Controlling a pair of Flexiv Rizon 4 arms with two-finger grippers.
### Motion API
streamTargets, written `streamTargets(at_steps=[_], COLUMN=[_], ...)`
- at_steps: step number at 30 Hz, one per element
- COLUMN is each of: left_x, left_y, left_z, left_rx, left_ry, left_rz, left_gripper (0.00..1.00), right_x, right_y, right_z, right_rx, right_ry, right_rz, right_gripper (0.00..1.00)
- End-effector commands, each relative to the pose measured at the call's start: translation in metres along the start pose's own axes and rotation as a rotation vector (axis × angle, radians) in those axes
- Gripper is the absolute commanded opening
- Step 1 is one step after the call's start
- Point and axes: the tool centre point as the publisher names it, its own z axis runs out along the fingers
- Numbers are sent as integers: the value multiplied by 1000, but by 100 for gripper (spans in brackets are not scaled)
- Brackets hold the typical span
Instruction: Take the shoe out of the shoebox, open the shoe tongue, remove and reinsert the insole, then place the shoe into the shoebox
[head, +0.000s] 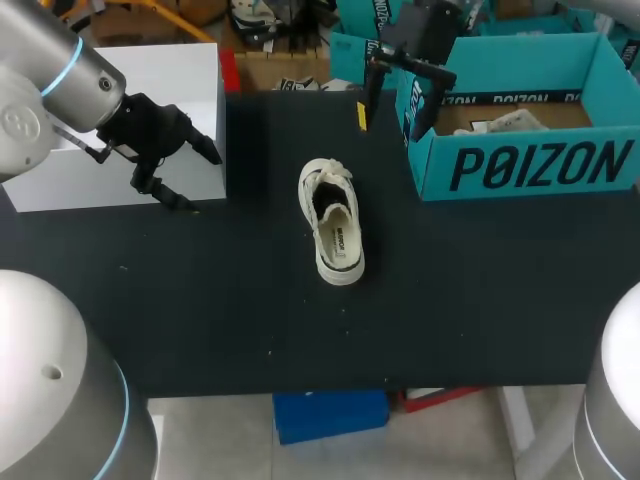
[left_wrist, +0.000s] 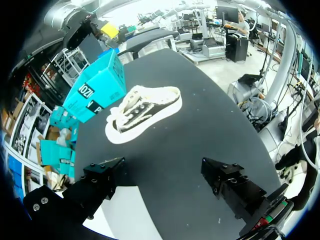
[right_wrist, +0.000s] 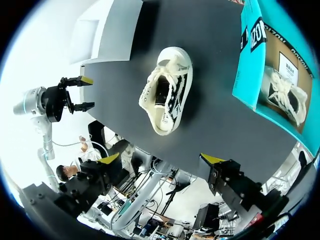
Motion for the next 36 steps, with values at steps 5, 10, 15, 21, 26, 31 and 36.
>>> streamTargets(at_steps=[5, 10, 15, 21, 26, 31, 36], left_x=[1, 1, 1, 1, 1, 1, 1], left_y=[0, 0, 0, 0, 0, 0, 0], left_z=[1, 1, 1, 1, 1, 1, 1], left_rx=[0, 0, 0, 0, 0, 0, 0], left_ry=[-5, -5, -5, -5, -5, -5, -5], left_rz=[2, 2, 2, 2, 2, 2, 2], left_gripper=[100, 100, 100, 100, 100, 100, 100], right_x=[8, 7, 5, 5, 5, 5, 6], right_y=[-17, -13, -7, -3, -3, -3, 1], right_z=[10, 24, 35, 41, 41, 41, 40], right_rx=[-221, -242, -255, -245, -245, -245, -233], right_ry=[-66, -72, -87, -138, -138, -138, -159], right_rz=[-7, -11, -13, -23, -23, -23, -27], right_gripper=[100, 100, 100, 100, 100, 100, 100])
